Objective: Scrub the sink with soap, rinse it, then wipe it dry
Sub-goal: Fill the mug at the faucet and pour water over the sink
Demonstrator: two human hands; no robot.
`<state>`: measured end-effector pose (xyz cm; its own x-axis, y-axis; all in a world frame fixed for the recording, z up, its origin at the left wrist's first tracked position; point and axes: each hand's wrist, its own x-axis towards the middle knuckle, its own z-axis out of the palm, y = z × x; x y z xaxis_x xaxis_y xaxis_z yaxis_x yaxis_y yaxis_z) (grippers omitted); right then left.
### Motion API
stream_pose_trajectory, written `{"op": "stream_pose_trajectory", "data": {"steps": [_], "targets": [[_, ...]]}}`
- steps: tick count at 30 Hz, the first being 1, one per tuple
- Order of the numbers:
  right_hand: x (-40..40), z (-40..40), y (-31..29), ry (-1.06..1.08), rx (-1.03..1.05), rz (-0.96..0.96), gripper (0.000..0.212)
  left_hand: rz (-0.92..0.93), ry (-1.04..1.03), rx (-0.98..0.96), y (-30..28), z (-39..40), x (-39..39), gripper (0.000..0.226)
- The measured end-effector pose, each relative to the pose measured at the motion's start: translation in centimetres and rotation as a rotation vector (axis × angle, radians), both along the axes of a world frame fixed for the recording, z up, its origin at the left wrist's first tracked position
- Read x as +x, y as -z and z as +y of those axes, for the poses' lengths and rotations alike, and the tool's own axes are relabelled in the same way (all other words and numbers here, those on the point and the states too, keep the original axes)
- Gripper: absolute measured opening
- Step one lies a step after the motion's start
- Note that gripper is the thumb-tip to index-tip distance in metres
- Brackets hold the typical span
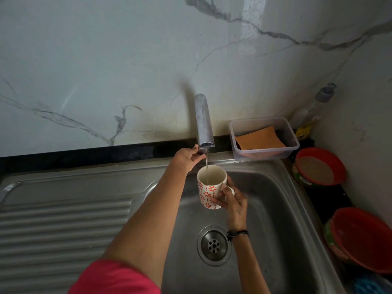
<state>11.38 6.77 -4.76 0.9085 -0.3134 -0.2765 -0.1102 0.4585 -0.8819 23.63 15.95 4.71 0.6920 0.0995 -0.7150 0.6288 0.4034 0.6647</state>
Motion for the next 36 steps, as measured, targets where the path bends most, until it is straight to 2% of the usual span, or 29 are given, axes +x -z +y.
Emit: {"op": "stream_pose_trajectory", "data": {"steps": [3,6,12,19,22,26,33,36], "targets": [[0.3,0.0,0.5,0.003,0.036,0.019,0.032,0.004,0.004,-0.012,0.1,0.1,0.1,0.034],[0.4,0.1,0.5,0.002,0.051,0.045,0.02,-0.001,0.007,-0.028,0.1,0.1,0.0,0.034],[0.3,0.6,0.5,0.001,0.073,0.01,0.036,-0.001,0.005,-0.064,0.1,0.3,-0.2,0.034],[0.4,0.6,0.8,0.025,0.19,-0.044,0.029,-0.011,0.012,-0.05,0.3,0.2,-0.1,0.034],[0.5,0.4,0.8,0.037,0.208,-0.078,0.043,-0.017,0.019,-0.037,0.4,0.2,-0.1,0.035],[0.7,0.0,1.0,0.04,0.213,-0.109,0.029,-0.023,0.024,-0.013,0.5,0.2,-0.1,0.035],[0.6,0.1,1.5,0.018,0.208,-0.105,0.036,-0.015,0.006,-0.038,0.3,0.3,-0.2,0.033],[0.5,0.1,1.8,0.021,0.216,-0.102,0.031,-0.018,0.008,-0.048,0.3,0.3,-0.3,0.031]]}}
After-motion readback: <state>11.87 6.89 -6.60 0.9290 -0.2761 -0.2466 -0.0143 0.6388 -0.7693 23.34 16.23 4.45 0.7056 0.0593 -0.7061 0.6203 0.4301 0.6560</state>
